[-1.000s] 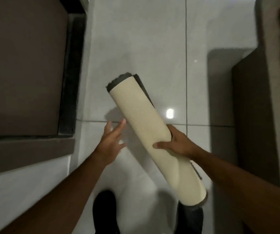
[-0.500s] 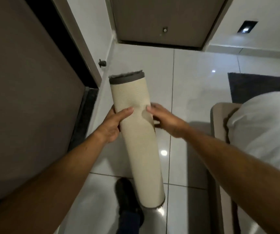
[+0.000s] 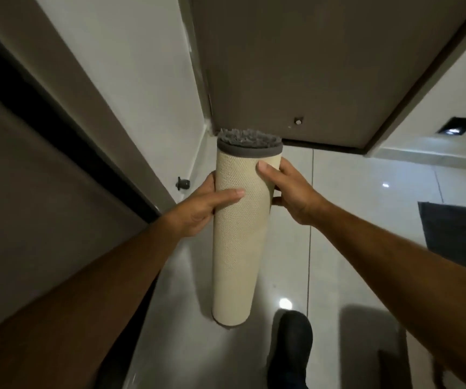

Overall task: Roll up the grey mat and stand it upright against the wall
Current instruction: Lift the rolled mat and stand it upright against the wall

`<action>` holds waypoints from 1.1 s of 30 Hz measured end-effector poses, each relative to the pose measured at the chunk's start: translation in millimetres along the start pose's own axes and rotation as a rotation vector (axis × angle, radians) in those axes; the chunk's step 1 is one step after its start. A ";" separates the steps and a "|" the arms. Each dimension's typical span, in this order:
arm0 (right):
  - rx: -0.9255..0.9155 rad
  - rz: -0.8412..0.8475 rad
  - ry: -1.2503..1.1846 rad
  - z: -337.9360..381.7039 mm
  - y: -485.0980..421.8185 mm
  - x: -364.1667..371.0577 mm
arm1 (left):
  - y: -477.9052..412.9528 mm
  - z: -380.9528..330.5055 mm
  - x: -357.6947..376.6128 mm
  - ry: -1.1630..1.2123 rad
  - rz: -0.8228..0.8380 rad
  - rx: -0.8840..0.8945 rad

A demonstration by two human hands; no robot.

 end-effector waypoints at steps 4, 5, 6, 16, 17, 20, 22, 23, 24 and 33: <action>0.020 -0.030 -0.031 11.4 -70.1 -32.3 | -76.4 -29.9 -36.1 0.085 -0.073 -0.020; 0.036 -0.041 -0.047 16.1 -90.1 -43.4 | -101.4 -34.0 -40.6 0.068 -0.077 -0.059; 0.045 -0.050 -0.047 20.2 -105.4 -49.8 | -117.8 -37.4 -41.6 0.032 -0.076 -0.065; 0.008 0.032 0.109 117.9 -331.5 -64.2 | -282.6 -100.7 -149.7 -0.028 -0.373 0.192; 0.001 0.043 0.104 123.6 -360.2 -62.8 | -303.4 -103.3 -166.9 -0.014 -0.385 0.199; 0.008 0.105 0.061 128.4 -438.3 -54.7 | -356.7 -102.0 -216.8 0.021 -0.439 0.206; 0.000 0.160 0.089 126.1 -478.2 -44.5 | -382.0 -91.4 -246.4 0.030 -0.474 0.146; 0.010 0.186 0.103 121.6 -496.1 -40.9 | -393.6 -82.6 -257.6 0.025 -0.482 0.109; 0.030 0.210 0.127 115.7 -511.5 -36.7 | -403.0 -72.9 -266.3 0.032 -0.500 0.081; 0.005 0.075 0.258 103.8 -603.2 -14.8 | -468.6 -54.6 -323.4 -0.295 -0.897 -0.061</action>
Point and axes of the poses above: each hand's wrist, its own y-axis away from the middle knuckle, its own x-axis out of the palm, z = x × y, the point moved 5 cm from there along -y, towards the middle knuckle, and after that the axes turned 3 degrees about x, right-handed, at the moved point
